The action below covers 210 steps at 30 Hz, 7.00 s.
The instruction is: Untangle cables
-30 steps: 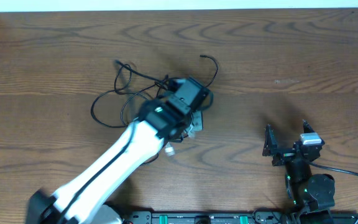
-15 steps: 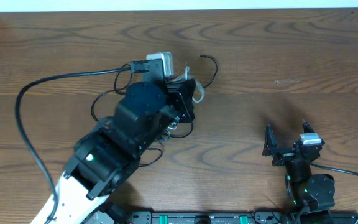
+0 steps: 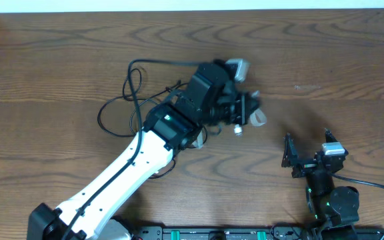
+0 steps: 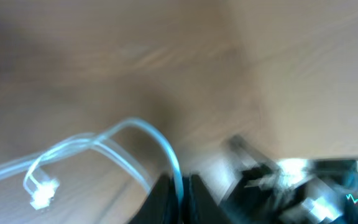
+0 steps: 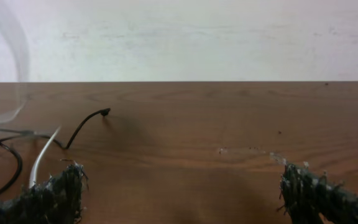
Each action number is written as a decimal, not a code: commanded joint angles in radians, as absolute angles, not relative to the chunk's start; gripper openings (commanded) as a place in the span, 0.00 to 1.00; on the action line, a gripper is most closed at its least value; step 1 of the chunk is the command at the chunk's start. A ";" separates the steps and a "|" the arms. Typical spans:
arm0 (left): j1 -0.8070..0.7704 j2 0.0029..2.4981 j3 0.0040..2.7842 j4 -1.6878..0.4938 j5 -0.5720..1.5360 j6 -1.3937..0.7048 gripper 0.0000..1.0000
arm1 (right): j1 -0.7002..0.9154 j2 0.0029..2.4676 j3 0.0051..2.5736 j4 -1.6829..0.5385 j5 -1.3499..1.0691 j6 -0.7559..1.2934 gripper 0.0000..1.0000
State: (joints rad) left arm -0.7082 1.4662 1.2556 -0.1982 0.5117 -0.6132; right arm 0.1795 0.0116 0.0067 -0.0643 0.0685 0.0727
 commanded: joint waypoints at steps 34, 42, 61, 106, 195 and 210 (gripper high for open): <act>-0.714 1.605 1.275 -0.119 0.575 -0.501 0.08 | 0.175 0.006 0.006 -0.068 0.076 0.085 0.99; -0.726 1.722 1.275 -0.485 0.573 -0.385 0.07 | 0.175 0.006 0.006 -0.068 0.076 0.085 0.99; -0.913 1.970 1.274 -0.538 0.184 -0.444 0.08 | 0.175 0.006 0.006 -0.068 0.076 0.085 0.99; -0.879 1.615 1.283 -0.471 0.015 -0.442 0.90 | 0.175 0.006 0.006 -0.068 0.076 0.085 0.99; -0.710 1.361 1.283 -0.741 -0.263 -0.442 0.92 | 0.186 0.944 0.740 -0.029 -1.039 0.517 0.89; -0.710 1.361 1.283 -0.741 -0.263 -0.442 0.92 | 0.481 1.316 0.734 -0.110 -0.743 0.721 0.52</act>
State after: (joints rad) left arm -0.7124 1.3632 1.2678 -0.7372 -0.2428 -0.4473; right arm 0.4294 1.2743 0.7242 -0.1108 -0.8925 0.5968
